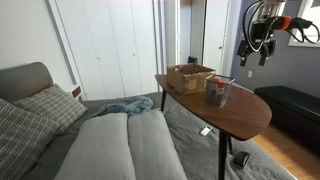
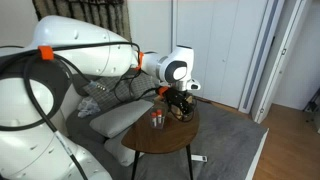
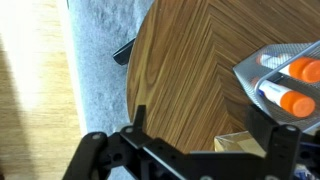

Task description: Remove the glue sticks from the basket and put them on the table

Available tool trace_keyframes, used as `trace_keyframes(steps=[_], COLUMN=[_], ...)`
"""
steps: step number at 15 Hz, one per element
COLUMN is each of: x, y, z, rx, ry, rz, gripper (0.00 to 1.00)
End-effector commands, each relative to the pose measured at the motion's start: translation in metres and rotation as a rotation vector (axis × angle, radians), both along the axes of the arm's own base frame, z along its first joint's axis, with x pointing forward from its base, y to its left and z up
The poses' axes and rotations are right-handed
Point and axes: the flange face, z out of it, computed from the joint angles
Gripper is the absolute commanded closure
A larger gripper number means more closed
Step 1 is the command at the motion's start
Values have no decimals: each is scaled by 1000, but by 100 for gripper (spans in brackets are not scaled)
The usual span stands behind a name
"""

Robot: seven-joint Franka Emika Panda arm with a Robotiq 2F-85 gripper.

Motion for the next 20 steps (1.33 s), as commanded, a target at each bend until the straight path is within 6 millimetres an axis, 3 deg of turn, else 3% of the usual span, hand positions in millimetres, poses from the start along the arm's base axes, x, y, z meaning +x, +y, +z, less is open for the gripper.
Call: trace_keyframes(steps=[1,4,10,14,20], x=[0,0,-3,1,14], y=[0,0,79,126,146], z=[1,1,13,8,-15], rx=[0,0,60,72,15], ry=[1,1,-53,-59,-129], rz=[0,0,175,251,277], gripper=[0,0,0,0,0])
